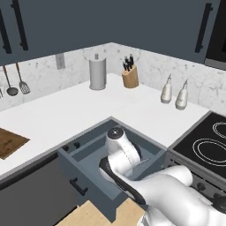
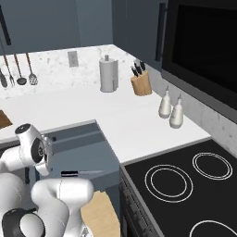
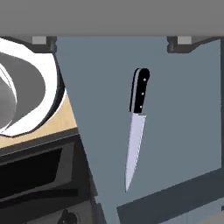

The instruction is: Pick up the knife from the drawer and place it on the cutting board. Then place the meat from the plate to the cutting board.

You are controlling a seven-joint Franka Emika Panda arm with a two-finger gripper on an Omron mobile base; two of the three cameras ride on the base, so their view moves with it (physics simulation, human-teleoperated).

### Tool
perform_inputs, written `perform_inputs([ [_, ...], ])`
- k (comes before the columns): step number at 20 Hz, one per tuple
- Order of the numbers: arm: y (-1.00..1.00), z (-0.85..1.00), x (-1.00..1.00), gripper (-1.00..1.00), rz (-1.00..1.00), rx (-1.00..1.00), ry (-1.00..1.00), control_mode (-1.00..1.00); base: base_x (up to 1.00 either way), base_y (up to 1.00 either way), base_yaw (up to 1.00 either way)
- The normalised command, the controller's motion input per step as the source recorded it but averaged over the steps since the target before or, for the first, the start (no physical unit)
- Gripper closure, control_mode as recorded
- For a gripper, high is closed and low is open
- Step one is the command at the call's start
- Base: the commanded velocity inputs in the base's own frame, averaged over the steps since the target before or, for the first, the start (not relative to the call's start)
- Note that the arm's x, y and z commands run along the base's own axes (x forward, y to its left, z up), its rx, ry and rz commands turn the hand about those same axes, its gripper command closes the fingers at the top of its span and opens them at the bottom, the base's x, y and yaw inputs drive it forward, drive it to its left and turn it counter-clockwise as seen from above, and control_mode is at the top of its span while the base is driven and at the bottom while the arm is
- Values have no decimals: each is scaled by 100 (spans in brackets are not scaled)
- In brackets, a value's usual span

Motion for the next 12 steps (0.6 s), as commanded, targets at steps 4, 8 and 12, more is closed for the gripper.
perform_inputs([
  [4,-1,1,0,-100,-71,4,0,-100,0,0,0],
  [8,-13,19,0,-100,-59,22,9,-100,0,0,0],
  [12,-4,10,11,-100,-21,15,6,-100,0,0,0],
])
